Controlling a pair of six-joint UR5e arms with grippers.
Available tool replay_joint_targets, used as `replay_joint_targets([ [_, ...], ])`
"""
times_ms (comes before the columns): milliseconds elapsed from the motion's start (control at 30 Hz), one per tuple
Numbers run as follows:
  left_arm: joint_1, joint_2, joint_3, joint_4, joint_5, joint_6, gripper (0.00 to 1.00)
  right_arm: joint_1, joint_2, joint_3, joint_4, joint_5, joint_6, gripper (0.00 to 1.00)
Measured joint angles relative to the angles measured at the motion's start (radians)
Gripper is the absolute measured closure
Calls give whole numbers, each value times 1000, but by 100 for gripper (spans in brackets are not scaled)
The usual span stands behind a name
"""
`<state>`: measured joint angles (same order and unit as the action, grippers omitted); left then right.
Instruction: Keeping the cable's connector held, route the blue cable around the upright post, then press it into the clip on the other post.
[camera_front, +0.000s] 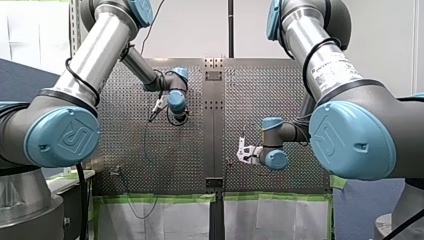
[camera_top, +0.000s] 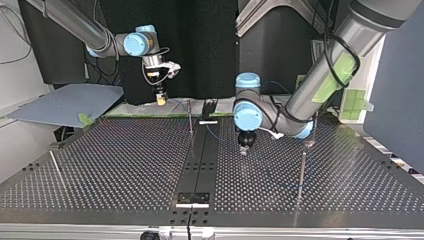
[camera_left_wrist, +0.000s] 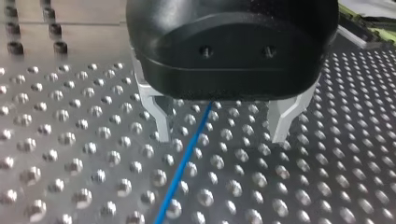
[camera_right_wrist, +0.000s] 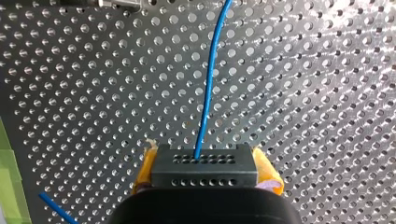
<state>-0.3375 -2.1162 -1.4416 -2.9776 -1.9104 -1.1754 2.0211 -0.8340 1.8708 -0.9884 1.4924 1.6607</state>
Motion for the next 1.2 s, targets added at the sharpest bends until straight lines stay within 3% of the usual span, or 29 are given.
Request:
replay_joint_targets([
  [400, -26, -32, 0, 14, 19, -35, 0, 2, 0, 0, 0, -7, -2, 100],
  [600, -47, -57, 1, 45, 52, -78, 0, 4, 0, 0, 3, -8, -6, 100],
  [1000, -98, -95, 0, 54, 82, -127, 0, 14, 0, 0, 34, -4, -40, 100],
  [1200, -124, -113, 0, 55, 99, -132, 0, 21, -2, 0, 56, -4, -72, 100],
])
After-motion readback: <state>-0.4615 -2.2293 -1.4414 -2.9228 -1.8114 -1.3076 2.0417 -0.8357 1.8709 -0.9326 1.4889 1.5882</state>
